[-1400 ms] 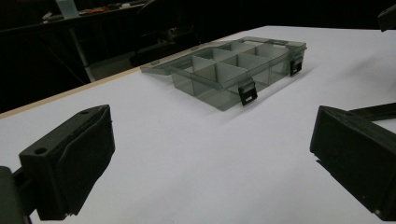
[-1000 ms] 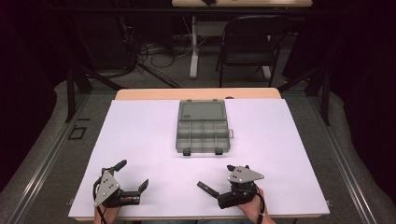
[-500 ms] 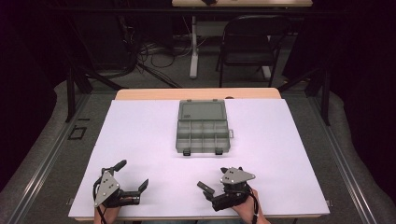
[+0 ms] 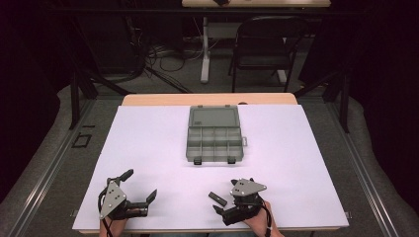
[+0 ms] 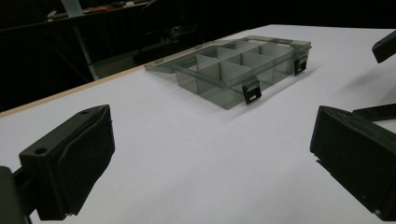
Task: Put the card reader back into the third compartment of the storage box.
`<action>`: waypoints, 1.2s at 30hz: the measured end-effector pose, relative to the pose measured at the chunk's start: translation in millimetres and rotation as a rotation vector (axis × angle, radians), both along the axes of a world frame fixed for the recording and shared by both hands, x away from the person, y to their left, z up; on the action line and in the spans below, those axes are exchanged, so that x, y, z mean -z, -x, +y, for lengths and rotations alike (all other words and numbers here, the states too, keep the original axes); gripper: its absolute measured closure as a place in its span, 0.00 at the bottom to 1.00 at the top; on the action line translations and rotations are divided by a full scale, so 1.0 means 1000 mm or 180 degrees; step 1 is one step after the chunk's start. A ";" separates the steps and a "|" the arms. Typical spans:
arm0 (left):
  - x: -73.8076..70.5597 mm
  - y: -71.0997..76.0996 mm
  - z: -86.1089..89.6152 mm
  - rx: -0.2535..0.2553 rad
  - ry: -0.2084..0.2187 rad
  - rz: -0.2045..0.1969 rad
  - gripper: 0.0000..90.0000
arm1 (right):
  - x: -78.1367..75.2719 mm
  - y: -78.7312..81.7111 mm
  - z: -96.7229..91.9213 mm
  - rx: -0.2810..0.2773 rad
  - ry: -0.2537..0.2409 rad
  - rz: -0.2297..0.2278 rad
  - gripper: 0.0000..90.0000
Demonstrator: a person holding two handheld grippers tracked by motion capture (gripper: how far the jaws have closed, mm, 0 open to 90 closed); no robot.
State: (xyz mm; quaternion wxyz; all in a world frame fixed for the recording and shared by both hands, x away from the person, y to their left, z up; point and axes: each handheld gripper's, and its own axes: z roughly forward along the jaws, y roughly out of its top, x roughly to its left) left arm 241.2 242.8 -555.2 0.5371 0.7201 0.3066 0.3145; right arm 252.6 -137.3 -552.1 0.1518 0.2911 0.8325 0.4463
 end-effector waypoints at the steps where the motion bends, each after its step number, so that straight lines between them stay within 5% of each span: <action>1: 0.000 0.000 0.000 0.0001 -0.0002 -0.0005 0.00 | 0.001 0.000 0.000 -0.0003 0.0010 0.0003 0.02; 9: 0.000 0.000 0.001 -0.0008 0.0000 0.0004 0.00 | 0.006 -0.001 0.004 -0.0032 0.0120 0.0061 0.19; 18: 0.000 -0.001 0.001 -0.0002 -0.0005 0.0016 0.00 | 0.013 -0.002 0.008 -0.0096 0.0289 0.0115 0.55; 36: 0.000 -0.001 0.001 -0.0005 -0.0009 0.0018 0.00 | 0.015 -0.003 0.009 -0.0148 0.0299 0.0198 0.72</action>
